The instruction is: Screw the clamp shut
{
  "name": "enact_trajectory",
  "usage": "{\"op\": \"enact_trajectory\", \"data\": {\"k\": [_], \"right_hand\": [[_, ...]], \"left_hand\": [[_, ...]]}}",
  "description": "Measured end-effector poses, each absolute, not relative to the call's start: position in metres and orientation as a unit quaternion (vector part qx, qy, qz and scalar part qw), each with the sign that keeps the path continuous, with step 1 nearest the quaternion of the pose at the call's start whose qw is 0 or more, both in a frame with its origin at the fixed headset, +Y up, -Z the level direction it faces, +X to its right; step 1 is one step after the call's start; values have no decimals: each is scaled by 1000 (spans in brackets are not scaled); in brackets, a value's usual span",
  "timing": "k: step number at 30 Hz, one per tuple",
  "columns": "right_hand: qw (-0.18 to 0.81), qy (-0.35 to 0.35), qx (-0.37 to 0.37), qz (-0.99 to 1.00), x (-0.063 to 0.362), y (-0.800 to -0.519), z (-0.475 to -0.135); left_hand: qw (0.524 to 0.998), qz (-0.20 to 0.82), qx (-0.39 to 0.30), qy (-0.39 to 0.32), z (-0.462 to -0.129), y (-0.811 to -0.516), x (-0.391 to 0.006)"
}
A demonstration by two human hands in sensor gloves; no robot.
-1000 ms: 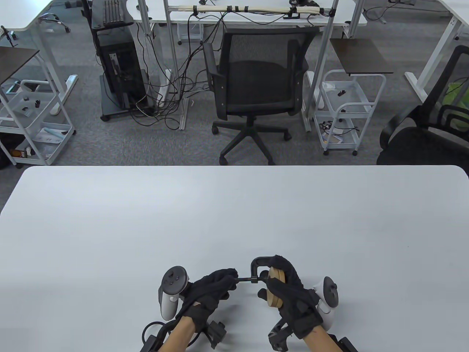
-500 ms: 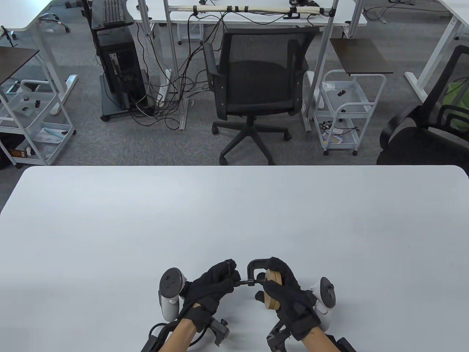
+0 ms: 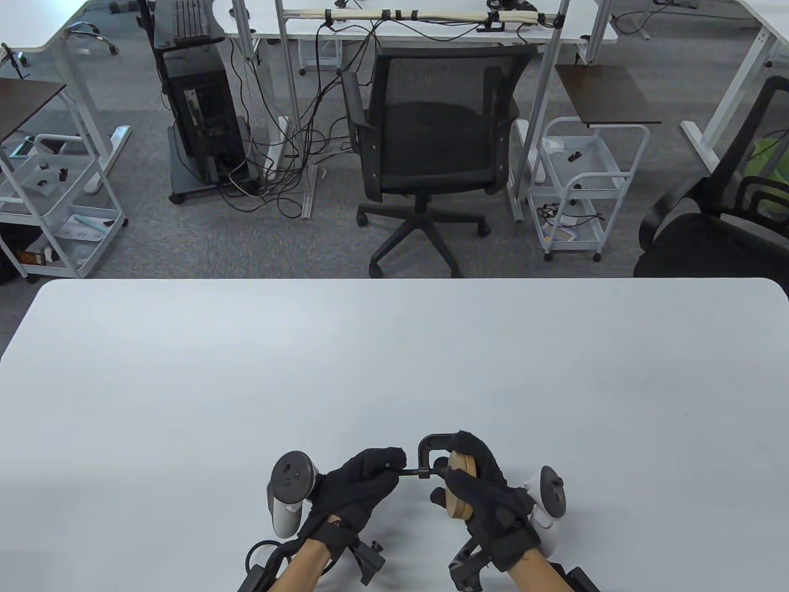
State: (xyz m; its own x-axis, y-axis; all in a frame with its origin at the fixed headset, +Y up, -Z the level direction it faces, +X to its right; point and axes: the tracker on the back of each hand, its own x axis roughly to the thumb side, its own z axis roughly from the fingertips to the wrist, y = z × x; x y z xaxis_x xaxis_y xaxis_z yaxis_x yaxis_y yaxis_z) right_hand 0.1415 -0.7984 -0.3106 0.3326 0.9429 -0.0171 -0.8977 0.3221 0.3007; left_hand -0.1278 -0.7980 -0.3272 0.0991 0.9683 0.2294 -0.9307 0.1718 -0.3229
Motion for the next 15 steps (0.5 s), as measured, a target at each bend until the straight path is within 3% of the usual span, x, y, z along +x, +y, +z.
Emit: {"op": "enact_trajectory", "data": {"k": [4,11,15], "right_hand": [[809,92,116,569,143,-799,-311],[811,82,112,568,145,-798,-312],[811,83,115,568,144,-799,-312]], "left_hand": [[761,619,-45,-191,-327,-796,-129],[800,594,-36,-81,-324,-803,-139],[785,603,-116,-86,-326,-807,-139]]}}
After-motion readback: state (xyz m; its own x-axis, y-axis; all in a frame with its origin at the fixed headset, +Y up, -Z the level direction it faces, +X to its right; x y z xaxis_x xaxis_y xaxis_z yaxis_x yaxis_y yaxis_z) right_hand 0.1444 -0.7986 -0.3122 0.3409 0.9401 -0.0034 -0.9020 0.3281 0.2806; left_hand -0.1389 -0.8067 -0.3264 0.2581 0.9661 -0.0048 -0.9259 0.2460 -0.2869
